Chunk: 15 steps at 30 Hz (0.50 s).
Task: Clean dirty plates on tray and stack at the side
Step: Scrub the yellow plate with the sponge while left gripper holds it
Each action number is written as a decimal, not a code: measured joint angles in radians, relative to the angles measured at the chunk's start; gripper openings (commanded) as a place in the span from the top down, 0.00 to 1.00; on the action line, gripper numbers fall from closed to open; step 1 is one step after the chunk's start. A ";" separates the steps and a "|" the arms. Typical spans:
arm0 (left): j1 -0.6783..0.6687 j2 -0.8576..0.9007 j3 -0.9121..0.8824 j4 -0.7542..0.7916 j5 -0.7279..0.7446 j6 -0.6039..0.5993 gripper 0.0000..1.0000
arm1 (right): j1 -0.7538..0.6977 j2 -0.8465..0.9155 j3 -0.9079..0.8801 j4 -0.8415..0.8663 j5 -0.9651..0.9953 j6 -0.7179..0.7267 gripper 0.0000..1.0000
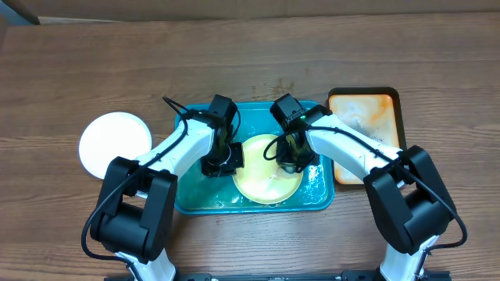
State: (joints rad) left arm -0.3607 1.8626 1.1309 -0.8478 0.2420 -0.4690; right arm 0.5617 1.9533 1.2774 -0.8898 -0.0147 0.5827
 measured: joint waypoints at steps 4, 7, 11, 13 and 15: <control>-0.008 0.000 0.000 0.003 0.002 0.000 0.96 | 0.000 -0.001 0.005 -0.004 0.033 0.068 0.96; -0.012 0.000 0.000 0.004 0.003 0.000 0.96 | 0.000 -0.007 0.005 -0.010 0.050 0.098 0.96; -0.013 0.000 0.000 0.005 0.010 0.000 0.96 | 0.000 -0.033 0.001 -0.024 0.089 0.117 0.96; -0.013 0.000 0.000 0.005 0.012 0.000 0.96 | 0.000 -0.065 -0.003 -0.035 0.113 0.124 0.96; -0.013 0.000 0.000 -0.001 0.007 0.000 0.96 | -0.005 -0.113 -0.004 -0.050 0.151 0.128 0.96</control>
State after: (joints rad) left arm -0.3737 1.8626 1.1309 -0.8490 0.2493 -0.4690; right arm 0.5571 1.8404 1.2732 -0.9401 0.1360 0.7105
